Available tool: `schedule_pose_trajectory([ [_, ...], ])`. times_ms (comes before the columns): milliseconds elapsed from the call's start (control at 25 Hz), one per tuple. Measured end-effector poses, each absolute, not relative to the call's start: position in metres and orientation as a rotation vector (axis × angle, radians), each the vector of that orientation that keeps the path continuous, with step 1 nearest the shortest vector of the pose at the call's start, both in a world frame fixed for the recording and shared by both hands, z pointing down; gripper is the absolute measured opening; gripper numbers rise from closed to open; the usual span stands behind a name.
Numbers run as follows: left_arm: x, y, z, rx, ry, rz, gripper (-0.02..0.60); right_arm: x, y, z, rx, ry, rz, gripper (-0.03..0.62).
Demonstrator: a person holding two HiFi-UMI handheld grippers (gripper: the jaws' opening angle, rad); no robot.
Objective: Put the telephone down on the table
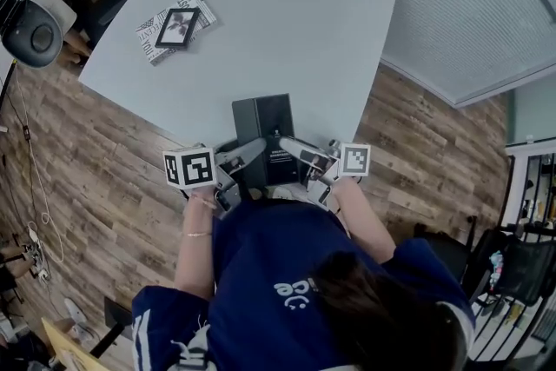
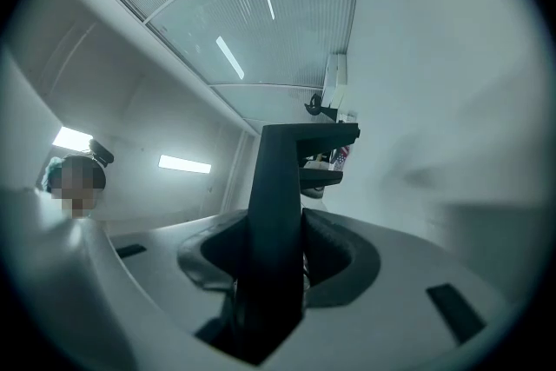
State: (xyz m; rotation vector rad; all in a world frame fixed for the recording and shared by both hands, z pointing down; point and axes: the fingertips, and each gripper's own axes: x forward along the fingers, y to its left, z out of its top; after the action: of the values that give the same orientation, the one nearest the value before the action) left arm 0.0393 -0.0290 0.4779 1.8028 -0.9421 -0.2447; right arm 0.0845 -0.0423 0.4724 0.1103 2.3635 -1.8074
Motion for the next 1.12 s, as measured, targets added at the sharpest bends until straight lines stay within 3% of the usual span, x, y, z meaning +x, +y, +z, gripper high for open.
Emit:
schedule_pose_trajectory([
  [240, -0.013, -0.072, 0.492, 1.778, -0.869, -0.228, 0.201, 0.033, -0.084, 0.486, 0.003, 2.34, -1.84, 0.178],
  [1120, -0.104, -0.165, 0.507, 1.87, -0.639, -0.069, 0.199, -0.057, -0.166, 0.501, -0.343, 2.201, -1.73, 0.176],
])
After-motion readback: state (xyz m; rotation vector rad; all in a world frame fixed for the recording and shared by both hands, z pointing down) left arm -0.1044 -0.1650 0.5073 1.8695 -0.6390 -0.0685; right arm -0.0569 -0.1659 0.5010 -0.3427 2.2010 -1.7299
